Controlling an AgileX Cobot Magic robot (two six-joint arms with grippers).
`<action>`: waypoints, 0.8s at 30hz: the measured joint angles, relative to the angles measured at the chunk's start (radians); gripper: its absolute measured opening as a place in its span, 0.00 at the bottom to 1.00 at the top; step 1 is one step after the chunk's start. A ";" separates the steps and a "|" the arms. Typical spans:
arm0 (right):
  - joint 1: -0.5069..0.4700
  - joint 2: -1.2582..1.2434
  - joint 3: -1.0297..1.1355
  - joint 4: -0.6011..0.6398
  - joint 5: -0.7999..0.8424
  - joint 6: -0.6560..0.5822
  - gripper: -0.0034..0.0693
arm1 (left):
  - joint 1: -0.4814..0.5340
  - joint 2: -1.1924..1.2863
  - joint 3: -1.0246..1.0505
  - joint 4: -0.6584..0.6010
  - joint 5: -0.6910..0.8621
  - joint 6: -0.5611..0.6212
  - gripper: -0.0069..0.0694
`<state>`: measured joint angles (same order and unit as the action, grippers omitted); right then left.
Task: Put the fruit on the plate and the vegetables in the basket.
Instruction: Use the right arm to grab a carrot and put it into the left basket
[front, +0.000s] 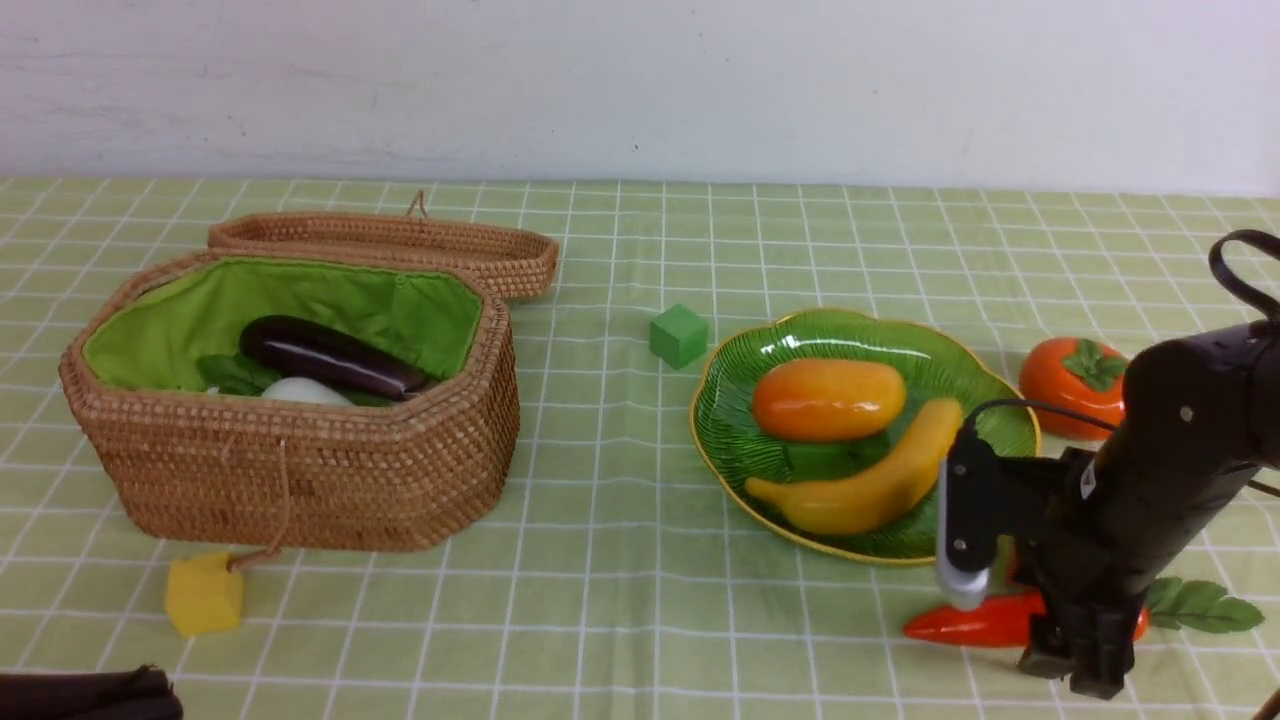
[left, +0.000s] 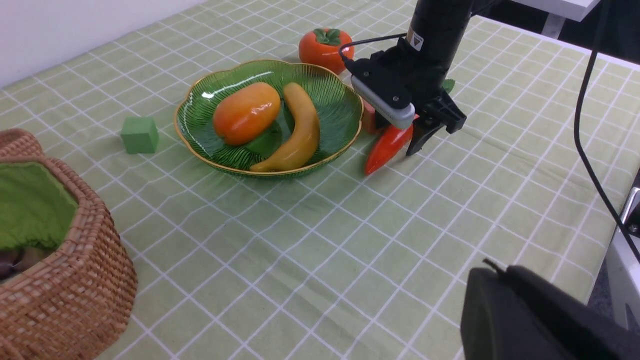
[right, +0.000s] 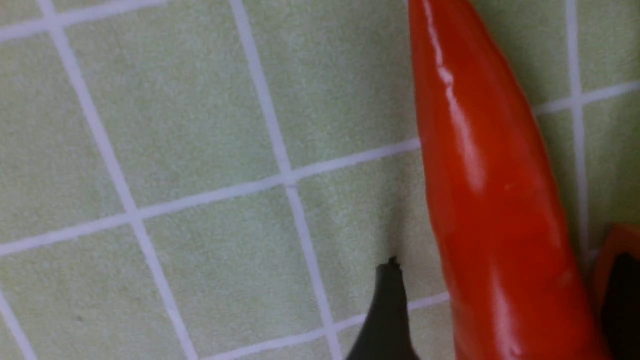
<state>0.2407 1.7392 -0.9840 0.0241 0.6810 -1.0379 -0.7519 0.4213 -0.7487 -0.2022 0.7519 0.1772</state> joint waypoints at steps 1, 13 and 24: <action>0.000 0.011 0.000 -0.014 -0.001 0.000 0.78 | 0.000 0.000 0.000 0.000 -0.001 0.000 0.10; 0.000 0.034 -0.008 -0.016 0.042 0.000 0.47 | 0.000 0.000 0.000 0.000 -0.001 0.000 0.10; 0.000 -0.036 -0.028 0.077 0.244 0.012 0.47 | 0.000 0.001 0.000 0.037 -0.003 -0.001 0.10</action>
<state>0.2407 1.7027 -1.0124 0.1007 0.9250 -1.0256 -0.7519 0.4225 -0.7487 -0.1653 0.7492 0.1762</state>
